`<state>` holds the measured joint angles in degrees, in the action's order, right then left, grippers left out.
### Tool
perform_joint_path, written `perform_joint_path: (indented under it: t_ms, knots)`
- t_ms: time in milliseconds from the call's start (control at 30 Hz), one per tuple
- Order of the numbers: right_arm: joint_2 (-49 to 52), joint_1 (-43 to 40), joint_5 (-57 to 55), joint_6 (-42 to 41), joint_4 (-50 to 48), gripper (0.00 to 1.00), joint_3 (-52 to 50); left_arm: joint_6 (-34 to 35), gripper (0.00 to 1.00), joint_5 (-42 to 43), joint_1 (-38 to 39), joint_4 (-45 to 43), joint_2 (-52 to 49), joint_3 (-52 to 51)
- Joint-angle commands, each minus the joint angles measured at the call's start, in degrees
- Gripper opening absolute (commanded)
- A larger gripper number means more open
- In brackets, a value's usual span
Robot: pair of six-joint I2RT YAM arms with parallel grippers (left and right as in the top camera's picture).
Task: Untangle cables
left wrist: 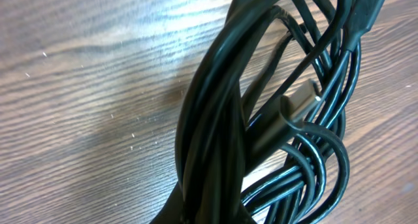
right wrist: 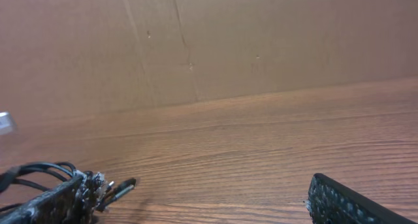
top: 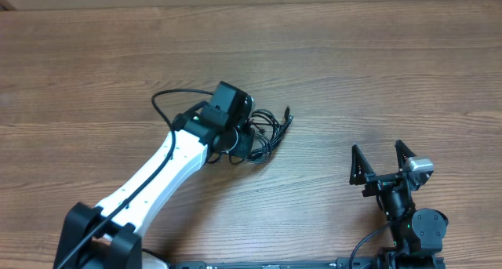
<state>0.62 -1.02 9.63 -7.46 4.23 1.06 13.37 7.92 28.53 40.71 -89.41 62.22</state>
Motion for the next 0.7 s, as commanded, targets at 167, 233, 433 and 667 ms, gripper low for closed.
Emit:
perform_joint_path:
  t_ms: [167,233,433,667]
  knots:
    - [-0.5,0.4,-0.6,0.3,-0.2,1.00,-0.6,-1.9,0.04,-1.1,0.4,0.0,9.0,1.4]
    - [-0.5,0.4,-0.6,0.3,-0.2,1.00,-0.6,-2.7,0.04,-1.0,0.4,0.0,10.4,1.4]
    - [-0.5,0.4,-0.6,0.3,-0.2,1.00,-0.6,-3.1,0.04,-1.1,0.4,0.0,12.5,1.4]
    - [-0.5,0.4,-0.6,0.3,-0.2,1.00,-0.6,-3.1,0.04,-1.0,0.4,0.0,14.2,1.4]
